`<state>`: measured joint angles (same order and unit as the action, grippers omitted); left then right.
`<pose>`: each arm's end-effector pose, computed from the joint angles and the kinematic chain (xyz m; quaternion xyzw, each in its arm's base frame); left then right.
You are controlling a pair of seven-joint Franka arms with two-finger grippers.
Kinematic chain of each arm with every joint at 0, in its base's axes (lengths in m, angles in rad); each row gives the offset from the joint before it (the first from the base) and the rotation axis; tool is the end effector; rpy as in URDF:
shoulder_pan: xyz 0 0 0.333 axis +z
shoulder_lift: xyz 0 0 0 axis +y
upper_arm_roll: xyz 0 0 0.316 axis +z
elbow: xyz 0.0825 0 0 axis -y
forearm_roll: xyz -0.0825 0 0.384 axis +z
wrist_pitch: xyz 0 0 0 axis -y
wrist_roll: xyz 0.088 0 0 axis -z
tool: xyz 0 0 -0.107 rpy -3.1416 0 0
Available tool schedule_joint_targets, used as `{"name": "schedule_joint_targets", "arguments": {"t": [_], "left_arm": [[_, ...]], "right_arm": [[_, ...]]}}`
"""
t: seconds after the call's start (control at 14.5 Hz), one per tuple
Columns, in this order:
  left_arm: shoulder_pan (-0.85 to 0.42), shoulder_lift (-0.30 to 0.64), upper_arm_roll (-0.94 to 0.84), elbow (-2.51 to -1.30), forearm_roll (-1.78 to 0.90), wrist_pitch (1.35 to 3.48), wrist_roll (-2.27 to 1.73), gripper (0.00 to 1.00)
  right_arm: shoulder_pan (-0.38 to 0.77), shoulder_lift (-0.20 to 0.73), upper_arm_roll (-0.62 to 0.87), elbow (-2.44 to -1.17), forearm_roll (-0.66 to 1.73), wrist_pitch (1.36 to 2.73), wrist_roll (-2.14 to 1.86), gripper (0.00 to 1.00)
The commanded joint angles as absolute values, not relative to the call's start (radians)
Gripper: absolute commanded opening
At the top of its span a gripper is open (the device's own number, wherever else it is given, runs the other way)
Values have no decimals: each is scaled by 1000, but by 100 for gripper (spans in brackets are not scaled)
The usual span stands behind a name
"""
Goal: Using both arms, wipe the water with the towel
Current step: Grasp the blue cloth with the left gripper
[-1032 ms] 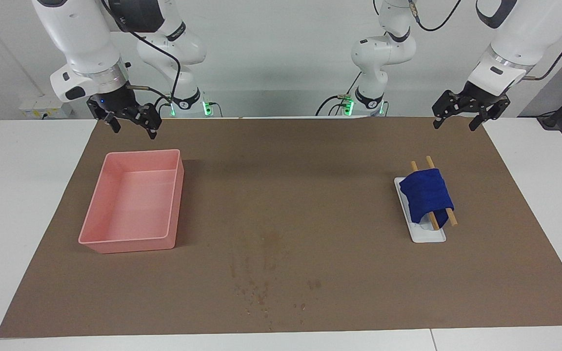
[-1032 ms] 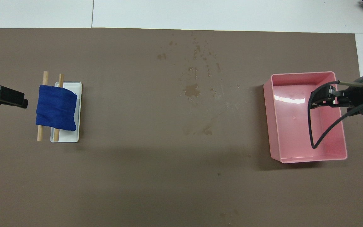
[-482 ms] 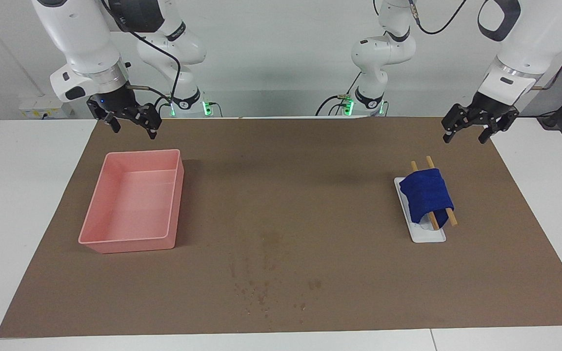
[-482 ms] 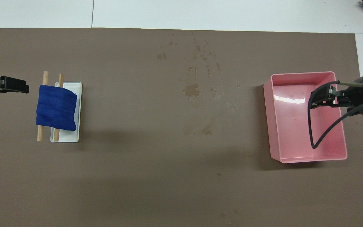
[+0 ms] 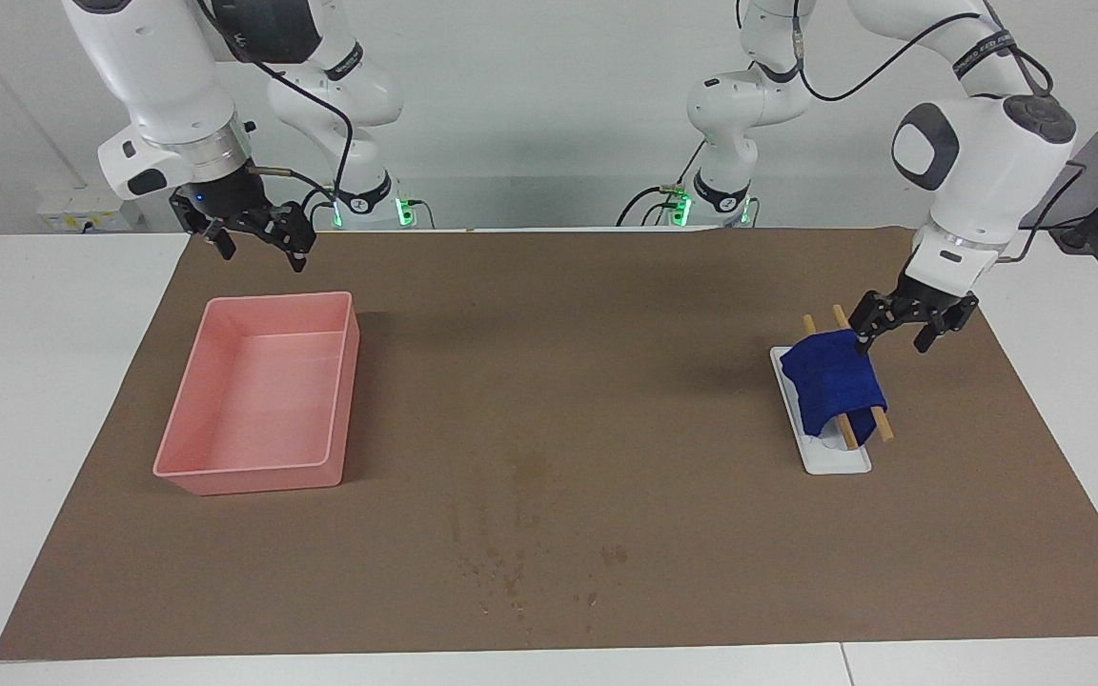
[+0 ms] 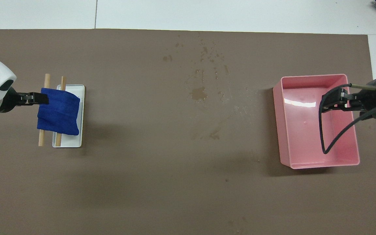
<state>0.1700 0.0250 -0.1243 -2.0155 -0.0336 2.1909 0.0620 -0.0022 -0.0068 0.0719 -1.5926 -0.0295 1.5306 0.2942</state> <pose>0.5726 0.0254 0.4541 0.9970 0.0007 0.0759 0.0118 0.5464 0.0350 0.6146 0.9932 -0.1122 -0.0244 0.0197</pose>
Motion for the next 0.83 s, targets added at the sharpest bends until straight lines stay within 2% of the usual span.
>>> {"name": "schedule_joint_targets", "arguments": {"t": [0.0, 0.34, 0.55, 0.69, 0.76], "left_arm": [[179, -2, -133, -2091, -20, 2255, 31, 85], [176, -5, -133, -2128, -20, 2293, 14, 60], [176, -3, -133, -2125, -20, 2295, 12, 34], [176, -3, -133, -2123, -20, 2295, 11, 23], [176, -2, -133, -2122, -20, 2295, 9, 13]], "right_arm": [[-8, -15, 72, -1600, -17, 1526, 270, 100], [-8, -15, 72, -1600, -17, 1526, 268, 100], [-8, -15, 72, -1600, -17, 1526, 270, 100], [-8, -14, 72, -1600, -17, 1526, 270, 100], [-8, -14, 72, -1600, -17, 1526, 270, 100]]}}
